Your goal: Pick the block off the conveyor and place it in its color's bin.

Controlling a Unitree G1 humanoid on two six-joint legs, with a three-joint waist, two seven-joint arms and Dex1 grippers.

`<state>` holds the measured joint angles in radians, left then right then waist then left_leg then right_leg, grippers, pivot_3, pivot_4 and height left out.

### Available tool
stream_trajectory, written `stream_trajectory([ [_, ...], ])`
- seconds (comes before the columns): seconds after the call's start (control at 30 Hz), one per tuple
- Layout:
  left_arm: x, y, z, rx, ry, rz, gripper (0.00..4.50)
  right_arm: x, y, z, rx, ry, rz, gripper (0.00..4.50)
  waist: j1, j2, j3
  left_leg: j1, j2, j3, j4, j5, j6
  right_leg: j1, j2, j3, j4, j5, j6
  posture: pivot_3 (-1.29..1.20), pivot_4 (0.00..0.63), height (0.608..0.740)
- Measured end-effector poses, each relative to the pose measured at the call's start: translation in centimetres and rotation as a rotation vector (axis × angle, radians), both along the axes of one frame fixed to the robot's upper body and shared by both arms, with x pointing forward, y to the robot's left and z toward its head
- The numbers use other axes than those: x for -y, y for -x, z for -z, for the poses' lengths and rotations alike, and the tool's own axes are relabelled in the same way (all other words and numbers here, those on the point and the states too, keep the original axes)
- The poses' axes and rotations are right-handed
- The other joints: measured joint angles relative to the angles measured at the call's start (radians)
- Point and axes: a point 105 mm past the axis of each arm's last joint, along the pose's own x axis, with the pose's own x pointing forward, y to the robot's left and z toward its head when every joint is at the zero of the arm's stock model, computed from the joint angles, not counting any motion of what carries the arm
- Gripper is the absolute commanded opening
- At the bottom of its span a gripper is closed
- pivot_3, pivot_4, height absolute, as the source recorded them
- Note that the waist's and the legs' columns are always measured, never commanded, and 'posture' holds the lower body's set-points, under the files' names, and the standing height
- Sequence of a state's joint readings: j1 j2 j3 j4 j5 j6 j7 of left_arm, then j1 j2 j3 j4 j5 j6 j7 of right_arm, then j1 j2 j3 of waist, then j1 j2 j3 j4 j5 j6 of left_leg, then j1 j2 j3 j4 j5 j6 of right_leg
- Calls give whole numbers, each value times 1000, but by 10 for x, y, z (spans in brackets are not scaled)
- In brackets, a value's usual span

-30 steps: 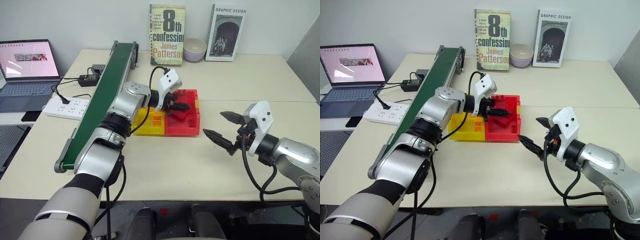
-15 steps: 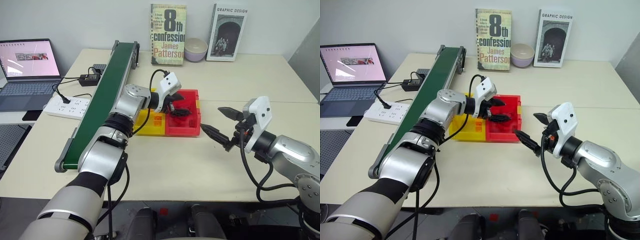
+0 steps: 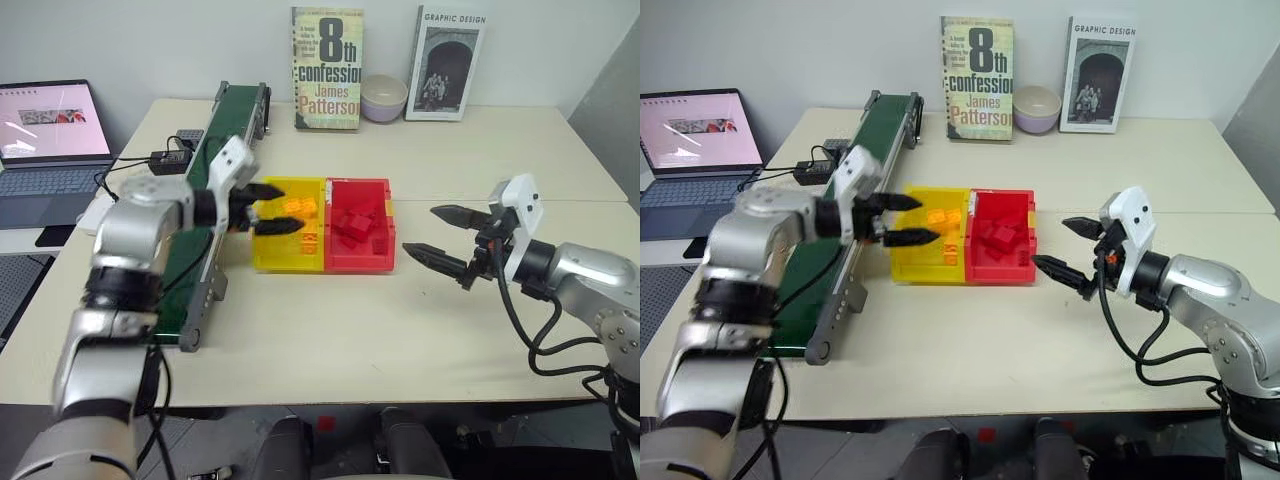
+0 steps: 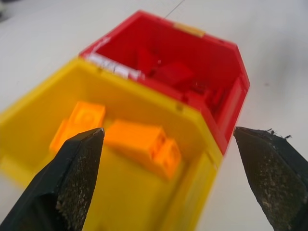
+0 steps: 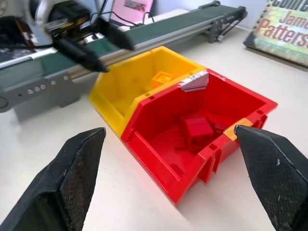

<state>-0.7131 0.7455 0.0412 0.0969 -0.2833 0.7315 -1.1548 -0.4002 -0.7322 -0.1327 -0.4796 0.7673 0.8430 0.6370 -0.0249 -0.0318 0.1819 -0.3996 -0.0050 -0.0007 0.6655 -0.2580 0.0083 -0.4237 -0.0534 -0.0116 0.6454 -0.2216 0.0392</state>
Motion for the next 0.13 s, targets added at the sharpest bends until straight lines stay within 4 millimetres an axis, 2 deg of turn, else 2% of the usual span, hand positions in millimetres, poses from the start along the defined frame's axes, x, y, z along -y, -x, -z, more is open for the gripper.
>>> stream_trajectory([
  [0.13, -13, 23, -11, 50, 13, -68, 4472, 0, -3, 1, -6, -1, -38, 4500, 11, 0, 0, 1, -1, 1, 1, 0, 0, 2, -1, 0, -1, 0, 0, 0, 150, 740],
])
